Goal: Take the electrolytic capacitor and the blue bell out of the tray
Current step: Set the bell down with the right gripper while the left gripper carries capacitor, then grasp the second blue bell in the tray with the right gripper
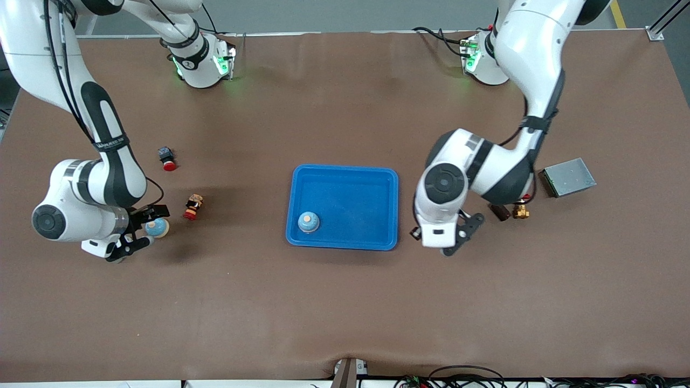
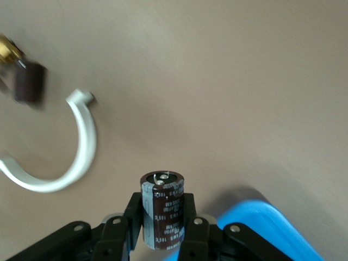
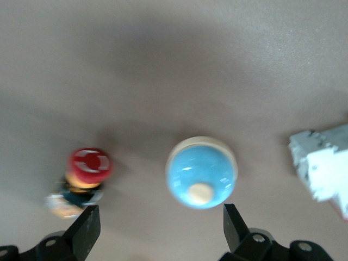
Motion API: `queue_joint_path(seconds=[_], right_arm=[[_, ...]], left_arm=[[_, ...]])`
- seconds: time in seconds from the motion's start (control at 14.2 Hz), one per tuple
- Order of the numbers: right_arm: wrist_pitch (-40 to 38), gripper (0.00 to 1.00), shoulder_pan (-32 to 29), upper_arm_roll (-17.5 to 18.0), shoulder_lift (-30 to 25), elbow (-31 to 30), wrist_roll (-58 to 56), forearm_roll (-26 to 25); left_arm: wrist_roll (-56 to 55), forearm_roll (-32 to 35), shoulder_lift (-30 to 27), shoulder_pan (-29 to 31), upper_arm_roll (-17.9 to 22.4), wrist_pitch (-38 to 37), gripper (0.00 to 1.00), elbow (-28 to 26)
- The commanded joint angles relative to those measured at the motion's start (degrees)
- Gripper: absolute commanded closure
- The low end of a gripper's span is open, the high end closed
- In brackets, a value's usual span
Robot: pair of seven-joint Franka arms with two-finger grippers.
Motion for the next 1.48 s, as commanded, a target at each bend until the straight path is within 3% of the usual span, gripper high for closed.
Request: queue_joint_path(seconds=[0.0, 0.28, 0.63, 0.99, 1.41], right_arm=[[-3.65, 0.00, 2.44, 0.37, -2.92, 1.04, 9.18, 4.28], [-3.83, 0.00, 10.78, 0.37, -5.65, 1.22, 31.73, 5.96], [-3.21, 0.00, 23.08, 0.28, -4.87, 9.19, 54.80, 5.96], [3.19, 0.00, 29.69, 0.28, 0.92, 13.34, 55.63, 5.53], [7.60, 0.00, 31.89, 0.28, 6.12, 15.72, 54.31, 5.35]], left_arm=[[5.36, 0.59, -1.57, 4.01, -0.39, -3.31, 1.00, -1.94], [14.24, 1.12, -2.63, 12.36, -0.39, -3.15, 1.00, -6.95], [27.43, 1.30, -2.01, 21.33, -0.30, 1.14, 1.00, -10.02], [32.27, 5.51, -2.01, 27.84, -0.47, 9.31, 1.00, -16.96], [42.72, 6.13, 0.36, 35.21, -0.65, 13.63, 1.00, -18.03]])
